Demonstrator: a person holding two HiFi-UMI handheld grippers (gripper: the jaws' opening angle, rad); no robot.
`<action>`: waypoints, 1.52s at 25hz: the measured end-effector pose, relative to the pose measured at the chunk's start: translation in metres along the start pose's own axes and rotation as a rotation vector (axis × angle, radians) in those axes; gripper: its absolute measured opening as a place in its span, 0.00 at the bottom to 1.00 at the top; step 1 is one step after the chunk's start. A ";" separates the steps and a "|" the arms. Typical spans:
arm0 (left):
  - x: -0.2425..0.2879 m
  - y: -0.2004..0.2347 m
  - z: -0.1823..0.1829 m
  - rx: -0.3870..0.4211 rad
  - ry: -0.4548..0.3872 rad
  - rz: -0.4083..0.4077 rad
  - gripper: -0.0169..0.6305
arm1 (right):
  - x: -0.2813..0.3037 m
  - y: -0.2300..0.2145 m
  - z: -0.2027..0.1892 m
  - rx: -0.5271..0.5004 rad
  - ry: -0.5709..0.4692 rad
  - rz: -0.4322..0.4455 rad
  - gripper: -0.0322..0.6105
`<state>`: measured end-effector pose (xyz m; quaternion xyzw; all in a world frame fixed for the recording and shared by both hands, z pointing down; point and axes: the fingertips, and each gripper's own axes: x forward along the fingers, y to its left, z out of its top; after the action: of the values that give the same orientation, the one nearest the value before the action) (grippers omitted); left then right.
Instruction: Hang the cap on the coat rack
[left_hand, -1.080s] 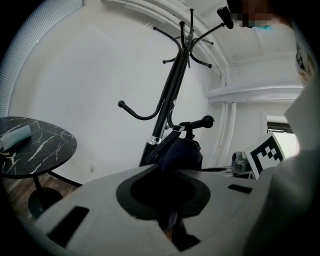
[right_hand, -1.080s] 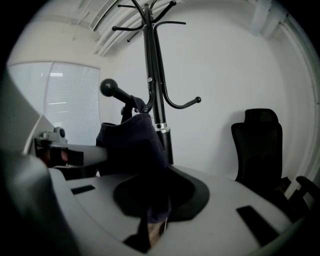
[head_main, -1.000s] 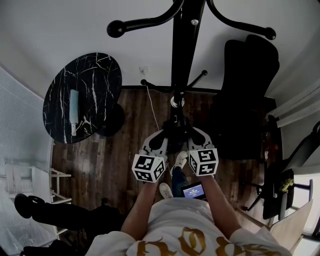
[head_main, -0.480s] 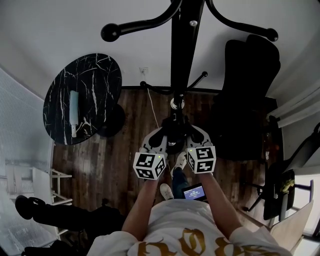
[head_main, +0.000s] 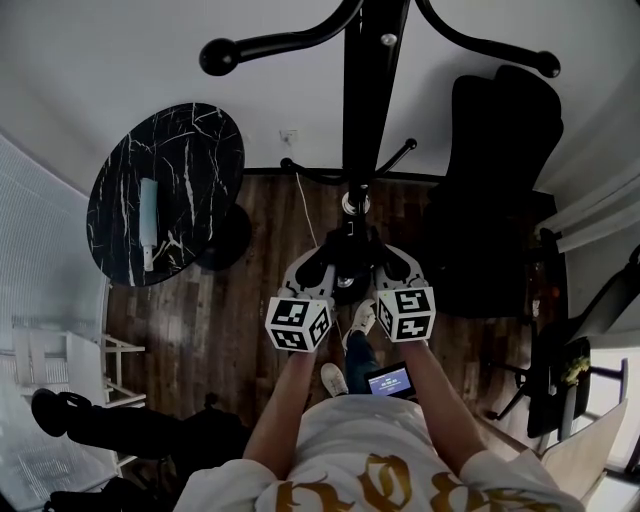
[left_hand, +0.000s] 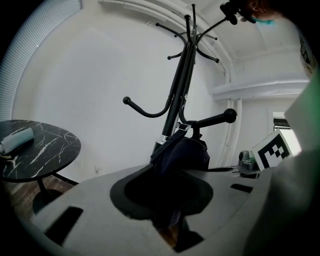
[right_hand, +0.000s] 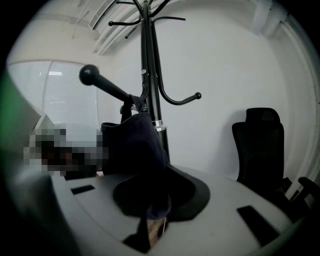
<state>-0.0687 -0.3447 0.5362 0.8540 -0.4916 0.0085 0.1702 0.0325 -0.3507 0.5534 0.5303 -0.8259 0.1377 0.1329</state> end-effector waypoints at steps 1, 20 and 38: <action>-0.001 0.001 0.000 0.001 0.002 0.002 0.14 | 0.000 0.000 0.000 0.006 -0.001 0.002 0.12; -0.018 0.005 0.005 -0.030 -0.042 0.028 0.35 | -0.019 0.002 -0.009 0.035 0.018 0.020 0.20; -0.069 -0.029 0.023 0.039 -0.083 -0.024 0.33 | -0.076 0.034 0.009 0.009 -0.054 0.026 0.24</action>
<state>-0.0832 -0.2800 0.4939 0.8627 -0.4876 -0.0196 0.1330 0.0313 -0.2766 0.5144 0.5235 -0.8355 0.1287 0.1061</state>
